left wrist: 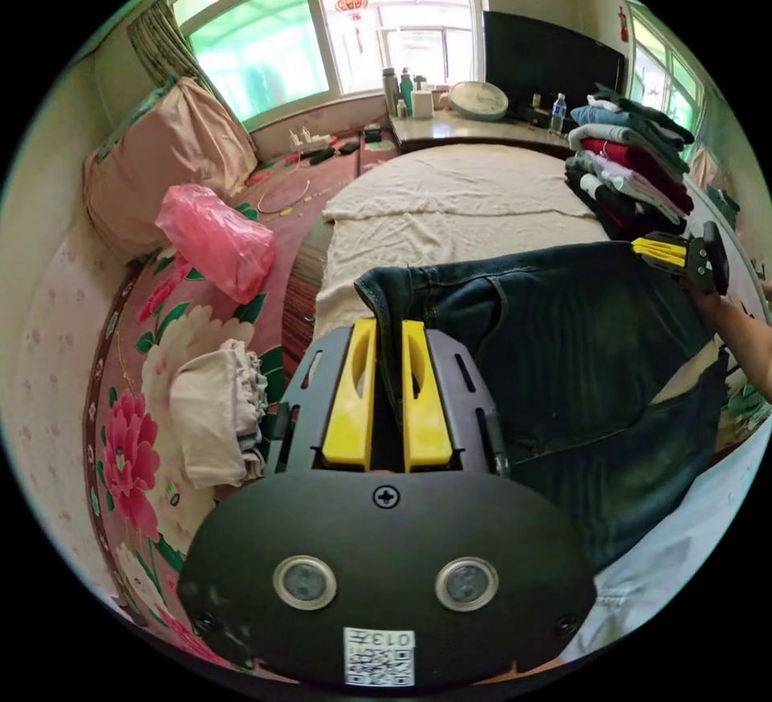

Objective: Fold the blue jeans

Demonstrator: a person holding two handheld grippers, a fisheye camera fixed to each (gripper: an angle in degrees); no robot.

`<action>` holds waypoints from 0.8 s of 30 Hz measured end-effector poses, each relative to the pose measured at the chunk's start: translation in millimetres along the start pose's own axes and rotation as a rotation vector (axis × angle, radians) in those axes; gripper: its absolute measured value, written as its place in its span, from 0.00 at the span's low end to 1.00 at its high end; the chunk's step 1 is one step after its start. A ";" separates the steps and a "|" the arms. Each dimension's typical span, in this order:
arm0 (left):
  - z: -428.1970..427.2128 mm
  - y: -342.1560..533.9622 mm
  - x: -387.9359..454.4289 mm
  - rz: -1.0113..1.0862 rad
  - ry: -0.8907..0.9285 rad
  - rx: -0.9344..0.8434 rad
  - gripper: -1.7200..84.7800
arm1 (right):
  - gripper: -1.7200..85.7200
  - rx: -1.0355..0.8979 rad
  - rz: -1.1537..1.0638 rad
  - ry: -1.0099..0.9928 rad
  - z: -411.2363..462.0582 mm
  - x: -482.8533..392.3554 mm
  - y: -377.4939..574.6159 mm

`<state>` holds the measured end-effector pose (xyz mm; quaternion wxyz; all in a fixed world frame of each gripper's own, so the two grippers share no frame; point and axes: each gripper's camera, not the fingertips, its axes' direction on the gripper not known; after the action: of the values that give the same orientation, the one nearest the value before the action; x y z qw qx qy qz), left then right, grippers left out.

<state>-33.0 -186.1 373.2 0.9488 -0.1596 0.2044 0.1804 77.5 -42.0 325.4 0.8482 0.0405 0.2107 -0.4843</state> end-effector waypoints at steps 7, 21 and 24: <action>-26.3 -23.6 -37.0 -0.028 -0.017 0.064 0.08 | 0.03 0.091 0.020 0.090 -6.2 24.6 -28.8; 53.2 54.0 -100.0 -0.067 0.244 -0.310 0.14 | 0.11 -0.105 0.262 -0.465 -18.7 53.1 101.5; 45.7 91.8 -97.3 -0.070 0.333 -0.391 0.15 | 0.12 -0.198 0.348 -0.487 -43.6 33.5 167.7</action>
<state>-138.2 -114.7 435.1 0.8587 -0.3747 0.3135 0.1550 219.1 31.4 249.8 0.9437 -0.1241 0.0373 -0.3044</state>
